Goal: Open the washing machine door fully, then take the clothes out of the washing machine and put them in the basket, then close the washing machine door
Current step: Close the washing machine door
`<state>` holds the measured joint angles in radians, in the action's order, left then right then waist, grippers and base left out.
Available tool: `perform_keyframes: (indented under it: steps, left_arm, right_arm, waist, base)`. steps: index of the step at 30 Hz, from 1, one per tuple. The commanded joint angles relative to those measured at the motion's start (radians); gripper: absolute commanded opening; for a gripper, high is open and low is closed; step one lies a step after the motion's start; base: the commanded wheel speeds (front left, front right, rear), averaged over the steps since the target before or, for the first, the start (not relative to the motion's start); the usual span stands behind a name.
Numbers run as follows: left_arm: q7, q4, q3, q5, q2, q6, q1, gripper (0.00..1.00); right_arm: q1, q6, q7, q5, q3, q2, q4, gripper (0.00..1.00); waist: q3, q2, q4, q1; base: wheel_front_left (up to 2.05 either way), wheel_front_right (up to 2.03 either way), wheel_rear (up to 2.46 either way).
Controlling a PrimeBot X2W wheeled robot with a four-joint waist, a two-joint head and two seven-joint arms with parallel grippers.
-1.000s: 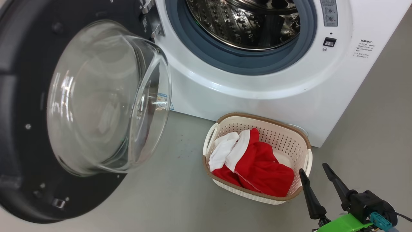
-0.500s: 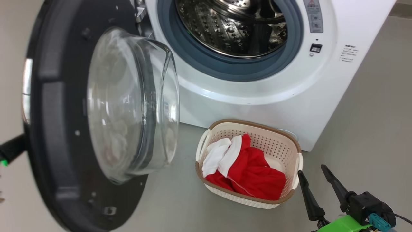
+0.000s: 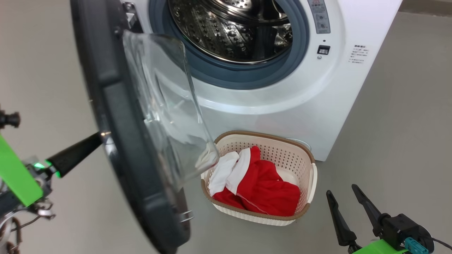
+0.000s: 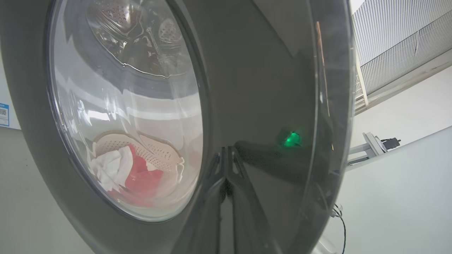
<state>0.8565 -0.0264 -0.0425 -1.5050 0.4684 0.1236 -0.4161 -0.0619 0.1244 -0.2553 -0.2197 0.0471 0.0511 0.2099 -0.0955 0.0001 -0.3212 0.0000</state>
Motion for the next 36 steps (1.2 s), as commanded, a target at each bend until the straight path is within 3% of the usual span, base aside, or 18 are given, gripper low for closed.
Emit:
perform_keyframes:
  steps: [1,12,20,21,24,27,28,30,31,36]
  left_arm:
    - [-0.012,0.044,-0.032,0.0,0.025,0.007,-0.063,0.0]
    - [-0.096,0.039,-0.01,0.019,0.016,0.007,-0.08,0.0]
    - [-0.178,-0.009,-0.012,0.041,0.026,0.007,0.01,0.03]
    - [-0.21,-0.025,-0.012,0.051,0.023,0.007,0.043,0.16]
    - [-0.257,-0.044,-0.013,0.045,0.009,0.007,0.091,0.25]
    - [-0.303,-0.057,-0.015,0.044,-0.005,0.007,0.145,0.45]
    - [-0.318,-0.062,-0.015,0.041,-0.011,0.007,0.165,0.58]
    - [-0.345,-0.071,-0.016,0.032,-0.024,0.007,0.202,0.92]
    - [-0.357,-0.076,-0.017,0.028,-0.031,0.007,0.221,1.0]
    - [-0.432,-0.107,-0.011,0.038,-0.056,0.007,0.295,1.0]
  right_arm:
    - [0.015,0.006,-0.006,-0.002,0.024,0.002,-0.027,1.0]
    - [0.021,0.006,-0.006,0.0,0.017,0.0,-0.029,1.0]
    - [0.014,0.006,-0.006,-0.005,0.029,-0.001,-0.024,1.0]
    - [0.012,0.006,-0.006,-0.009,0.034,-0.001,-0.023,1.0]
    - [0.013,0.006,-0.006,-0.012,0.044,-0.001,-0.022,1.0]
    - [0.016,0.006,-0.006,-0.015,0.054,-0.001,-0.019,1.0]
    - [0.016,0.006,-0.006,-0.017,0.057,-0.001,-0.018,1.0]
    - [0.017,0.006,-0.006,-0.02,0.063,-0.001,-0.018,1.0]
    - [0.018,0.006,-0.006,-0.021,0.067,-0.001,-0.017,1.0]
    - [0.023,0.006,-0.006,-0.027,0.078,-0.001,-0.014,1.0]
  waist:
    - [-0.005,-0.0001,0.006,0.0]
    - [-0.011,-0.0001,0.012,0.0]
    - [0.01,-0.0001,-0.003,0.0]
    - [0.016,-0.0001,-0.009,0.0]
    - [0.022,-0.0001,-0.018,0.0]
    - [0.03,-0.0001,-0.026,0.0]
    - [0.033,-0.0001,-0.029,0.0]
    - [0.039,-0.0001,-0.035,0.0]
    - [0.041,-0.0001,-0.037,0.0]
    - [0.05,-0.0001,-0.05,0.0]
  base:
    - [0.0,0.0,0.0]
    - [0.0,0.0,0.0]
    - [0.0,0.0,0.0]
    - [0.0,0.0,0.0]
    - [0.0,0.0,0.0]
    - [0.0,0.0,0.0]
    - [0.0,0.0,0.0]
    - [0.0,0.0,0.0]
    - [0.0,0.0,0.0]
    - [0.0,0.0,0.0]
